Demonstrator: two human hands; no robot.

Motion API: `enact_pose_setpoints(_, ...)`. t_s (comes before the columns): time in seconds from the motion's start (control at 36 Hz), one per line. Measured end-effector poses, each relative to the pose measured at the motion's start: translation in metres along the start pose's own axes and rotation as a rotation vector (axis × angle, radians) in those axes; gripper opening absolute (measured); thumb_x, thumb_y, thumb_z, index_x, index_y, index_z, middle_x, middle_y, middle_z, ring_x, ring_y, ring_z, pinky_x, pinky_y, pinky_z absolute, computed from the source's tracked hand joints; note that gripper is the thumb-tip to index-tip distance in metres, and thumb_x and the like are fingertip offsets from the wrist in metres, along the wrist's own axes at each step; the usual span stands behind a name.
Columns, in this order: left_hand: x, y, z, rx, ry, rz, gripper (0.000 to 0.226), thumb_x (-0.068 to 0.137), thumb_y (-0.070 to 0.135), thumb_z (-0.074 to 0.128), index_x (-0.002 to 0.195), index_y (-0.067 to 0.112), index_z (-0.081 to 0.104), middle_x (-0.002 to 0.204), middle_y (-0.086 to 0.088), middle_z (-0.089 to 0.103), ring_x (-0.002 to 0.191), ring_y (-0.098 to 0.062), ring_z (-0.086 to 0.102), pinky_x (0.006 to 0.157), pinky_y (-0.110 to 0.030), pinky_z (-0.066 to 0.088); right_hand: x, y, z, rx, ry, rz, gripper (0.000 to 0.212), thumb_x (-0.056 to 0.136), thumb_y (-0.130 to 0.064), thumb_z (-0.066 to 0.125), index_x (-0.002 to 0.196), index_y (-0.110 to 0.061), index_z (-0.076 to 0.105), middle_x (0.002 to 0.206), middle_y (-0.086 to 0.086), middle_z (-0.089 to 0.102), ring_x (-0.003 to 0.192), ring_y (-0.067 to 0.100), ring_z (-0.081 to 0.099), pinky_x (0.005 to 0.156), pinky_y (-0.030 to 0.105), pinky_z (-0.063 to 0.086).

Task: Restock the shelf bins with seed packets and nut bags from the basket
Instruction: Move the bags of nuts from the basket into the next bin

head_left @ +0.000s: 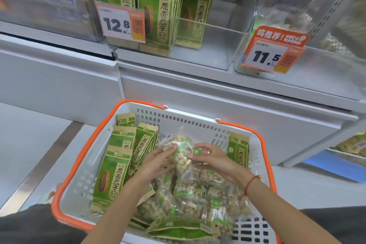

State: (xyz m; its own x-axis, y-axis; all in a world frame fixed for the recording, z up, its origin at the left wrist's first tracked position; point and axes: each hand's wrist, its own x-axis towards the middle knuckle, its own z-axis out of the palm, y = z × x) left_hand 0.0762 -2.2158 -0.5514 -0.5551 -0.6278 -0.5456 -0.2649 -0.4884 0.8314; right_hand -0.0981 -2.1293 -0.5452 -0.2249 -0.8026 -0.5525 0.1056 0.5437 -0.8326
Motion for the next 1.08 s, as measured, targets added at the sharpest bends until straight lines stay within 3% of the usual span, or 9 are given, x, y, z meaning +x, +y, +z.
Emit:
enact_pose_setpoints(0.11,-0.003,0.006,-0.012,0.024,-0.004,0.028,0.063,0.074,0.043,0.070,0.123,0.016,0.041,0.101,0.007,0.059,0.087,-0.003,0.059,0.073,-0.017,0.050,0.008,-0.009,0.014,-0.087,0.039,-0.062,0.055,0.064,-0.035,0.083,0.113,-0.026,0.060,0.113,0.001,0.064,0.097,0.019,0.069,0.091,0.034,0.054)
enact_pose_setpoints(0.22,-0.002,0.015,-0.039,0.055,0.169,0.096,0.064,0.057,0.060,0.081,0.100,0.017,0.061,0.105,0.007,0.067,0.099,-0.010,0.061,0.099,-0.039,0.045,0.020,-0.023,0.029,-0.120,0.005,-0.122,0.051,0.059,-0.047,0.085,0.105,-0.039,0.066,0.118,-0.011,0.060,0.105,0.017,0.065,0.098,0.039,0.050)
enact_pose_setpoints(0.36,-0.005,0.033,-0.073,0.200,0.178,0.110,0.053,0.064,0.033,0.086,0.109,0.020,0.063,0.094,0.004,0.071,0.095,-0.012,0.064,0.070,-0.019,0.041,0.024,-0.050,0.033,-0.251,-0.078,-0.155,0.041,0.076,-0.025,0.078,0.115,-0.027,0.066,0.123,-0.006,0.059,0.105,0.008,0.060,0.091,0.023,0.052)
enact_pose_setpoints(0.47,-0.005,0.035,-0.079,0.372,0.023,0.012,0.084,0.048,0.059,0.085,0.117,0.019,0.059,0.097,0.000,0.070,0.097,-0.014,0.066,0.085,-0.030,0.053,0.029,-0.061,0.030,-0.226,-0.159,-0.108,0.041,0.077,-0.021,0.078,0.116,-0.027,0.066,0.114,-0.006,0.066,0.102,0.013,0.064,0.085,0.020,0.052)
enact_pose_setpoints(0.64,-0.007,0.023,-0.057,0.491,0.103,0.107,0.035,0.074,0.048,0.073,0.070,0.017,0.058,0.075,-0.001,0.068,0.074,-0.018,0.066,0.073,-0.030,0.054,0.049,-0.047,0.026,0.054,-0.225,-0.018,0.044,0.083,-0.018,0.069,0.125,-0.017,0.059,0.119,0.008,0.066,0.112,0.020,0.062,0.095,0.026,0.049)
enact_pose_setpoints(0.69,-0.005,0.016,-0.053,0.571,0.152,0.158,0.031,0.079,0.047,0.070,0.076,0.017,0.062,0.074,0.001,0.068,0.073,-0.018,0.065,0.069,-0.028,0.050,0.055,-0.027,0.024,0.138,-0.102,0.016,0.034,0.088,-0.026,0.062,0.121,-0.014,0.061,0.114,0.008,0.068,0.108,0.021,0.063,0.094,0.029,0.051)
enact_pose_setpoints(0.78,0.001,0.003,-0.057,0.493,0.247,0.177,0.043,0.077,0.051,0.070,0.081,0.009,0.065,0.074,-0.009,0.070,0.074,-0.024,0.068,0.074,-0.038,0.053,0.064,0.011,0.018,-0.420,0.185,-0.023,0.020,0.093,-0.015,0.057,0.112,-0.016,0.064,0.118,0.006,0.065,0.108,0.020,0.061,0.097,0.035,0.050)
enact_pose_setpoints(0.89,0.001,0.001,-0.053,0.349,0.361,0.207,0.038,0.072,0.043,0.076,0.104,0.025,0.066,0.080,0.010,0.072,0.074,-0.005,0.067,0.069,-0.027,0.051,0.064,0.056,0.019,-1.104,0.001,0.018,0.061,0.079,-0.003,0.066,0.134,-0.017,0.043,0.132,0.004,0.047,0.121,0.020,0.047,0.098,0.028,0.046)
enact_pose_setpoints(1.08,-0.009,0.008,-0.044,-0.046,0.290,0.025,0.052,0.070,0.026,0.080,0.116,0.016,0.058,0.102,-0.006,0.066,0.084,-0.019,0.068,0.077,-0.038,0.058,0.068,0.074,0.033,-1.558,0.120,-0.196,0.058,0.087,-0.013,0.061,0.136,-0.013,0.031,0.132,0.010,0.043,0.122,0.027,0.041,0.099,0.035,0.041)
